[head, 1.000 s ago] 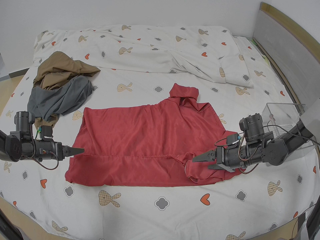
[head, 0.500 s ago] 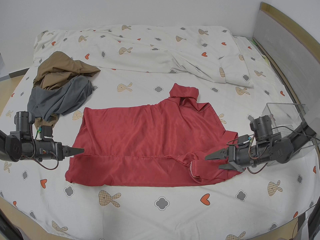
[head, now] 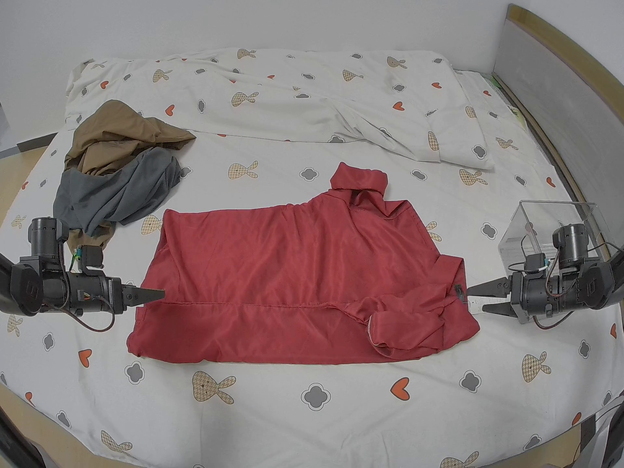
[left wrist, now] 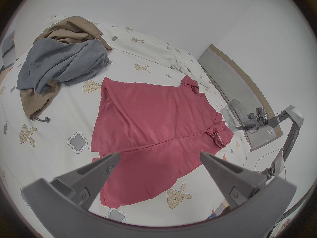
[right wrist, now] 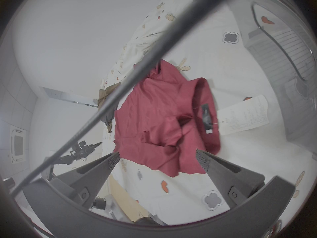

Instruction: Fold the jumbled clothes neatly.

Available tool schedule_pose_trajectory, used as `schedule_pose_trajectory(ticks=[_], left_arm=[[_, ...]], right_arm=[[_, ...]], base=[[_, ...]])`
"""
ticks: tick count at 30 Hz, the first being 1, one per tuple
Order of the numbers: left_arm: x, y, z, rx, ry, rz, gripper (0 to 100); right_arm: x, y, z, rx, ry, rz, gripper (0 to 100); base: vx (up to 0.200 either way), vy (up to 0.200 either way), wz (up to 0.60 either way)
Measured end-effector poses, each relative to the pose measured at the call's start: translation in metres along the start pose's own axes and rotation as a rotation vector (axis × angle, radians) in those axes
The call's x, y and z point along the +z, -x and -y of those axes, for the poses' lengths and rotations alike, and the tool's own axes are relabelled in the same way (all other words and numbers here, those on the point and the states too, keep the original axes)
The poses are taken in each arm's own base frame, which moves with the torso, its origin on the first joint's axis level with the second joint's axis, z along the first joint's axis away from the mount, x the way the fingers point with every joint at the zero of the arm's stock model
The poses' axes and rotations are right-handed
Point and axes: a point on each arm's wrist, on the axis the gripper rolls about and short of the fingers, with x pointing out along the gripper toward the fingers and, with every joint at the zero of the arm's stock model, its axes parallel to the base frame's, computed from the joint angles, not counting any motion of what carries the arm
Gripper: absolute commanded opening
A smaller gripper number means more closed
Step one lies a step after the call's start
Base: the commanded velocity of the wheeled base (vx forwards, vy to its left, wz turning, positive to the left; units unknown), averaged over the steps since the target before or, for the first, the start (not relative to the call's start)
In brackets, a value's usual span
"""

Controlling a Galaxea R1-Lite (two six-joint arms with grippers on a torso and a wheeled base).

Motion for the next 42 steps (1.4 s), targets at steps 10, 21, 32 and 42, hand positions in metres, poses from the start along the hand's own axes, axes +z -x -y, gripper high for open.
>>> schedule_pose_trajectory(ticks=[10,21,32,42], left_arm=[[0.000,0.000,0.000,-0.001,0.000,-0.002,100],[-0.001,0.000,0.001,-0.002,0.001,-0.003,100],[-0.001,-0.001,0.001,-0.004,0.000,-0.004,100],[-0.001,-0.001,0.001,-0.006,-0.003,-0.004,100]], right_arm=[[-0.001,-0.023,0.039,-0.036,-0.052,-0.053,100],[0.009,-0.037,0.056,-0.043,-0.112,-0.052,100],[0.017,-0.048,0.062,-0.081,-0.183,0.000,100],[0.023,-0.044,0.072,-0.119,-0.221,0.081,100]], base=[[0.000,0.000,0.00],[0.000,0.000,0.00],[0.000,0.000,0.00],[0.000,0.000,0.00]])
